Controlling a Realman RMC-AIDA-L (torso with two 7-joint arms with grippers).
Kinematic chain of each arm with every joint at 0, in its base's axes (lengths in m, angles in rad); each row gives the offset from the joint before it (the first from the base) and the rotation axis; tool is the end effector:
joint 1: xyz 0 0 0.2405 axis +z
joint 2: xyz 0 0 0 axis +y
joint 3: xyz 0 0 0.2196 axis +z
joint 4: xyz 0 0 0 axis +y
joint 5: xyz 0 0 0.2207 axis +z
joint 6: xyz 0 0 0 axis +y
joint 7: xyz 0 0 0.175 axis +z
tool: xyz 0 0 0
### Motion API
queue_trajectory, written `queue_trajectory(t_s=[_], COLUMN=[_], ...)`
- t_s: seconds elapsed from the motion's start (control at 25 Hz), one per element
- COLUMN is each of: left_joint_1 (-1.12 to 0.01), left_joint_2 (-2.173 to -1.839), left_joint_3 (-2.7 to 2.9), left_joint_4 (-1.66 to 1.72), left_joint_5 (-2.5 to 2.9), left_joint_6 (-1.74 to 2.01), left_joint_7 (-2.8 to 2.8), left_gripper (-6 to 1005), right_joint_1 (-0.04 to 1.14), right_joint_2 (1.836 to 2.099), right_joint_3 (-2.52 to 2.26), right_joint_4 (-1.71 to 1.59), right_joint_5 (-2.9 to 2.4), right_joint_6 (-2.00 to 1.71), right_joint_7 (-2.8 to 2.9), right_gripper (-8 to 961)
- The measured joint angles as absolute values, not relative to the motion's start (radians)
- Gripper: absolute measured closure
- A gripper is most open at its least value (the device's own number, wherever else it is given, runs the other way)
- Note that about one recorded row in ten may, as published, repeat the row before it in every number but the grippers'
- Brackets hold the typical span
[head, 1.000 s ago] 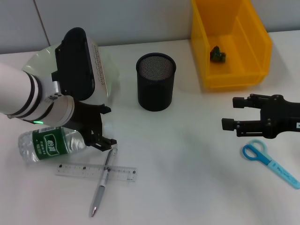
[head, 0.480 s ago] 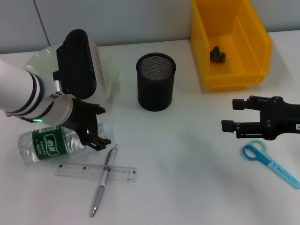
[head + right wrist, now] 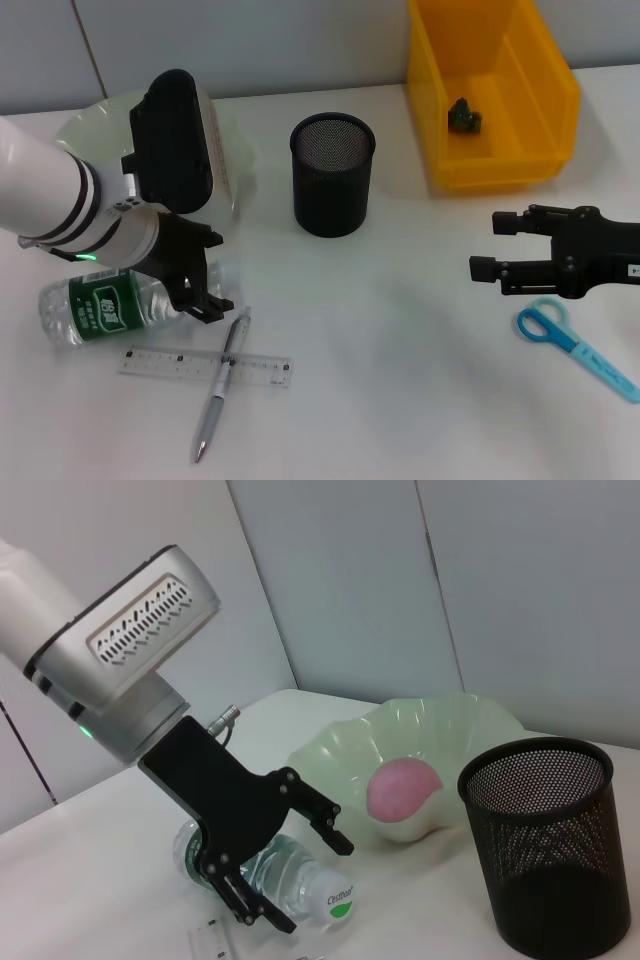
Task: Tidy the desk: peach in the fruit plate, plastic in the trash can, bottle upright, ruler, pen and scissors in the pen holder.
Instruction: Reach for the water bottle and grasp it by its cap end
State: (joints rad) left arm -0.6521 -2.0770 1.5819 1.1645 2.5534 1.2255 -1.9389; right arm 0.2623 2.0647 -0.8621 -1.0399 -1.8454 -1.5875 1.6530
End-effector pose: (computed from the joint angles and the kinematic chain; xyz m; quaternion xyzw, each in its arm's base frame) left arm -0.1584 0.3750 -0.0625 -0.9664 0.0344 0.2092 0.1455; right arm 0.2449 0.3080 0.0460 -0.9195 0.2704 0.2257 0.1746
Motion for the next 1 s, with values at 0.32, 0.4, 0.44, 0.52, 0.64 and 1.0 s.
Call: queue_trajectory(t_s=[0.32,0.4,0.44,0.52,0.64,1.0], left_joint_1=[-0.665,-0.666,-0.667,-0.670,-0.677,-0.686], left_joint_2=[-2.078,-2.079,-2.079,-2.079,-2.079,-2.079], left_joint_3=[1.582,1.584,1.585,1.586,1.585,1.587], left_joint_4=[1.141,1.137,1.134,1.126,1.110,1.085], left_joint_5=[2.580,2.581,2.582,2.583,2.584,2.586], left_joint_6=[1.225,1.224,1.223,1.221,1.217,1.207], left_joint_7=[-1.946,-1.946,-1.945,-1.945,-1.945,-1.938], left_gripper=[164,165,165,167,168,200], right_joint_1=[0.262,0.263,0.263,0.264,0.267,0.281], right_joint_2=[2.065,2.065,2.065,2.065,2.065,2.055], right_joint_3=[-0.862,-0.862,-0.862,-0.862,-0.862,-0.862], right_joint_4=[-1.037,-1.037,-1.037,-1.035,-1.026,-0.997], right_joint_5=[-1.846,-1.847,-1.847,-1.849,-1.850,-1.852], right_joint_6=[-1.587,-1.586,-1.585,-1.584,-1.582,-1.582], right_joint_7=[1.652,1.652,1.652,1.652,1.652,1.652], right_gripper=[102,102,102,102,102,102])
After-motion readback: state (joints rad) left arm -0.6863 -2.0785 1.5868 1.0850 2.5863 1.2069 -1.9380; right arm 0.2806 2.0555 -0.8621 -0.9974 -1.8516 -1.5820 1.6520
